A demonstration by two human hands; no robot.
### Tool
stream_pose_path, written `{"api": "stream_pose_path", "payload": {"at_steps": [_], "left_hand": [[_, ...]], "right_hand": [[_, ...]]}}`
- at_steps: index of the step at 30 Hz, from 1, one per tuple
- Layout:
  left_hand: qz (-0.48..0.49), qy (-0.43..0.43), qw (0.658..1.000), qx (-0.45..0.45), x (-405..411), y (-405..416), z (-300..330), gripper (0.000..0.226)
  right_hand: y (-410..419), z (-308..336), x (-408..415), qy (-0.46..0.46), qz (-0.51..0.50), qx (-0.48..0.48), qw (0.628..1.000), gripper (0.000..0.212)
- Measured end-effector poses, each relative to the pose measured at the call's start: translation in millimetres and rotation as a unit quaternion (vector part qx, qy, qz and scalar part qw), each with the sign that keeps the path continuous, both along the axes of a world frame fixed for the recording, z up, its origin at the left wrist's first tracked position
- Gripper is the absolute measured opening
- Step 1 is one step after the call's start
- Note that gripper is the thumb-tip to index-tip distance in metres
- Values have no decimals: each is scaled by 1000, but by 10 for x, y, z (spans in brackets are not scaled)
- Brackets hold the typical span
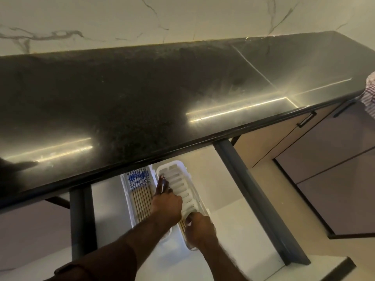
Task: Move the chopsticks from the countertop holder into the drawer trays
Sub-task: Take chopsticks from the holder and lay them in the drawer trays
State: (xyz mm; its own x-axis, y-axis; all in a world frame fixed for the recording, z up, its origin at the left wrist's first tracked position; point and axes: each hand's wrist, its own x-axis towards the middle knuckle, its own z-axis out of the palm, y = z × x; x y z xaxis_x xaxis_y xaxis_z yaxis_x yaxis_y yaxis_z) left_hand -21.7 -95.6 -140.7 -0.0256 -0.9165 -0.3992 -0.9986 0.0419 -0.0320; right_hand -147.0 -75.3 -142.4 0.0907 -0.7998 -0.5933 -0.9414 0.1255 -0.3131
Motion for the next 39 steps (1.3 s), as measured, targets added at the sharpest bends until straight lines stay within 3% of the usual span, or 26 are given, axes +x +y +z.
{"api": "stream_pose_path", "payload": {"at_steps": [8, 13, 17, 26, 33, 39], "left_hand": [[-23, 58, 995, -74, 9, 94, 376, 27], [21, 152, 981, -121, -27, 257, 808, 35], [47, 177, 971, -156, -36, 537, 1298, 43], [82, 297, 897, -317, 265, 1487, 2596, 39], [74, 248, 870, -420, 902, 2038, 3381, 43], [117, 241, 854, -446, 1702, 2368, 3551, 42]], "right_hand": [[-8, 483, -96, -63, -20, -62, 996, 29], [49, 1036, -148, -95, -28, -131, 986, 27], [269, 1551, -157, -125, -22, -203, 971, 26], [1018, 2859, 0, -236, -27, -351, 906, 19], [1444, 3593, 638, -310, 26, -396, 864, 16], [1644, 3780, 1478, -329, 80, -395, 854, 16]]}}
